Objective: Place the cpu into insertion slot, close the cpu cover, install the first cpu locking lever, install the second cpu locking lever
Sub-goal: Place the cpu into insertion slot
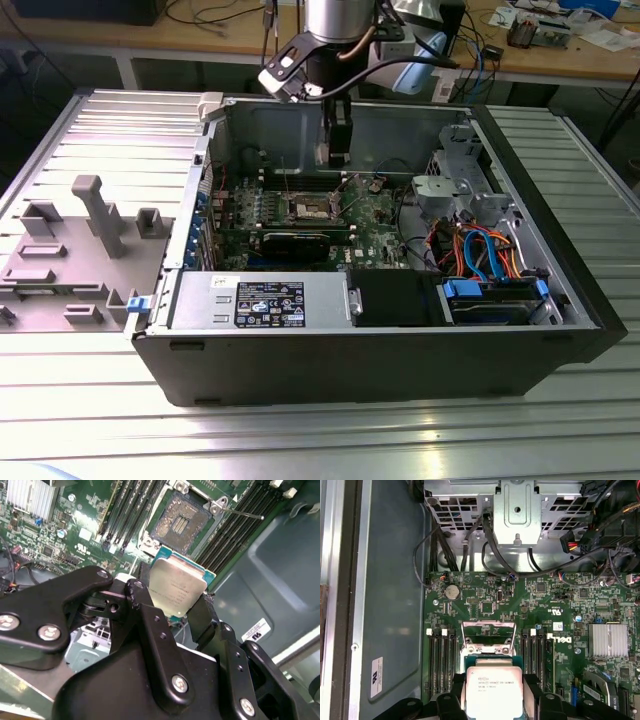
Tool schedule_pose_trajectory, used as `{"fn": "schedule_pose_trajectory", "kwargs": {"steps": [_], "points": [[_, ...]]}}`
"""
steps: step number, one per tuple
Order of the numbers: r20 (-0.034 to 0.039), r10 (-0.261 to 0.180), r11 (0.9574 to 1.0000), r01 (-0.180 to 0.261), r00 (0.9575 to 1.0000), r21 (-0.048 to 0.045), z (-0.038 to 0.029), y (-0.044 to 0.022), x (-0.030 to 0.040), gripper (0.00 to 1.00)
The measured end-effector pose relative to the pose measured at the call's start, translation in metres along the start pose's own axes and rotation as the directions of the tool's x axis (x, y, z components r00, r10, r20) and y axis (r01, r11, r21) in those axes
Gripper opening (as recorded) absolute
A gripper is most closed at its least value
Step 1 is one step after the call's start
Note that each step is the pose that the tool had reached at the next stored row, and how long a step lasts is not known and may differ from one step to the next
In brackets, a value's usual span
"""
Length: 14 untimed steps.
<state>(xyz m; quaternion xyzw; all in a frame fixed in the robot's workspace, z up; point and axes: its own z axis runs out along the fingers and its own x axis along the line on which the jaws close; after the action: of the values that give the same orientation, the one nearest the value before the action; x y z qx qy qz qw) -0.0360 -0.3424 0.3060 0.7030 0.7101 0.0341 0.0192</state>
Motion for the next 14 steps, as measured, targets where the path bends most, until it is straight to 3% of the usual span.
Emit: {"fn": "schedule_pose_trajectory", "kwargs": {"steps": [14], "points": [[0.0006,0.0,1.0,0.0,1.0,-0.0001,0.0019,-0.0003,0.0,0.54]]}}
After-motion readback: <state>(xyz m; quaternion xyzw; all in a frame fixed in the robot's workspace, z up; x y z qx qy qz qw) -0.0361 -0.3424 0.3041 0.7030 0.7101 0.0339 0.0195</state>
